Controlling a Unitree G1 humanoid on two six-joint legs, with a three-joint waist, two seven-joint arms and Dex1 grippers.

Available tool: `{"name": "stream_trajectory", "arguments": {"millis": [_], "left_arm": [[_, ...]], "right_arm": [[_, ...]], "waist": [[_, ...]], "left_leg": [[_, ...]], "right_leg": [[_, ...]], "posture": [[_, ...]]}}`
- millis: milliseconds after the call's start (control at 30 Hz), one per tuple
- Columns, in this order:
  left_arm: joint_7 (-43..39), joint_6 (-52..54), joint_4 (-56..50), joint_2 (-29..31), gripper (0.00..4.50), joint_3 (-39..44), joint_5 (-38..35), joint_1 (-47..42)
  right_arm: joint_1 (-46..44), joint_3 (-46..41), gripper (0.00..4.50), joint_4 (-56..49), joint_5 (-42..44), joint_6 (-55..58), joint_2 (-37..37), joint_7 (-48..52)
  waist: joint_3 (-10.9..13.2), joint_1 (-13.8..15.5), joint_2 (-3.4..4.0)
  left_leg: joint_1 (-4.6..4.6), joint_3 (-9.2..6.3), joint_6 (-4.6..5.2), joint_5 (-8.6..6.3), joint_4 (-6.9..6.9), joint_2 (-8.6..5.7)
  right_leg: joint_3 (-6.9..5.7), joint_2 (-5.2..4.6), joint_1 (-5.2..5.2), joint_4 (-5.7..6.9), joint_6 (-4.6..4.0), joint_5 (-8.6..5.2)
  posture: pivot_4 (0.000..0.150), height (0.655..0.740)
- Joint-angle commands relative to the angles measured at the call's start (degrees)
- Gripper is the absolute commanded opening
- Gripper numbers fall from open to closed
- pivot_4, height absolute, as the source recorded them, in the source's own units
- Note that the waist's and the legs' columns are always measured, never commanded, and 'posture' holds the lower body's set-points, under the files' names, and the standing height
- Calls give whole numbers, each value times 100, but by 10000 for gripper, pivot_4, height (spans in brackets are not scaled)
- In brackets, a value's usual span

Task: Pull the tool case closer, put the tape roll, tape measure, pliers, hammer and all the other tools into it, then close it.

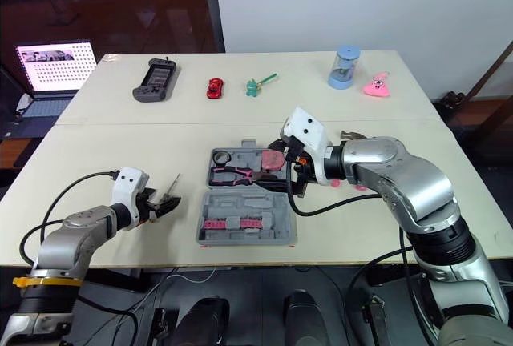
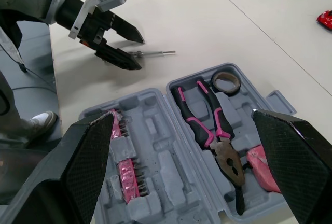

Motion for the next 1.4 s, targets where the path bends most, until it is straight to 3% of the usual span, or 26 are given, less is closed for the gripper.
{"name": "stream_trajectory", "arguments": {"millis": [33, 233, 400, 567, 667, 800, 933, 1100, 1400], "left_arm": [[5, 192, -137, 74, 32116, -79, -4, 30], [-45, 364, -228, 96, 672, -135, -43, 24], [-111, 126, -149, 125, 165, -63, -12, -64], [-700, -68, -299, 363, 161, -40, -238, -349], [-1931, 329, -411, 978, 145, -81, -908, -974], [-3007, 141, -198, 1539, 142, -554, -1035, -1612], [-3616, -278, 286, 1704, 142, -1013, -828, -2171], [-4608, -1084, 1020, 1653, 142, -2370, 88, -3258], [-5289, -1443, 1788, 917, 142, -3542, 1077, -4436]], "right_arm": [[-73, -6, 45000, -143, -64, -83, -38, 9], [-53, 24, 45000, -141, -138, -127, -42, 27], [-19, -3, 45000, -178, -166, -129, -62, 54], [74, -26, 45000, -263, -213, -278, -173, 166], [210, -75, 45000, -320, -207, -371, -330, 289], [386, -135, 45000, -428, -182, -371, -416, 289], [587, -180, 45000, -584, -151, -323, -434, 213], [1207, -494, 45000, -1083, -45, -155, -592, 1], [1991, -1038, 45000, -1756, 143, 199, -696, -465]], "waist": [[0, 3, 0], [0, 30, 0], [0, 82, 1], [1, 144, -1], [5, 147, -8], [5, 109, -5], [6, 88, -4], [8, 144, -7], [9, 80, -8]], "left_leg": [[0, 0, 0, 0, 0, 0], [0, 0, 0, 0, 1, 0], [1, 0, 0, 0, 1, -1], [-1, 1, 0, 0, 2, -1], [-4, -1, 0, 0, 3, -1], [-4, 0, 0, 0, 0, -1], [-2, 2, 0, 0, -2, 0], [-8, 2, 0, 0, 4, -1], [-10, 2, 3, -1, 4, -1]], "right_leg": [[0, 0, 0, 0, 0, 0], [0, 0, 1, -1, 0, 0], [0, -1, 2, -1, 0, 0], [0, 0, 2, -2, 0, 0], [-2, 0, 1, -2, 0, 0], [-4, 0, 2, -5, 0, 0], [-2, 1, 1, -5, 0, 0], [-3, 3, 1, -4, 0, -1], [-2, 3, -1, -3, 1, -1]], "posture": [[1500, 6902], [1500, 6902], [1500, 6902], [1500, 6902], [1500, 6902], [1500, 6902], [1500, 6902], [1500, 6902], [1500, 6902]]}}
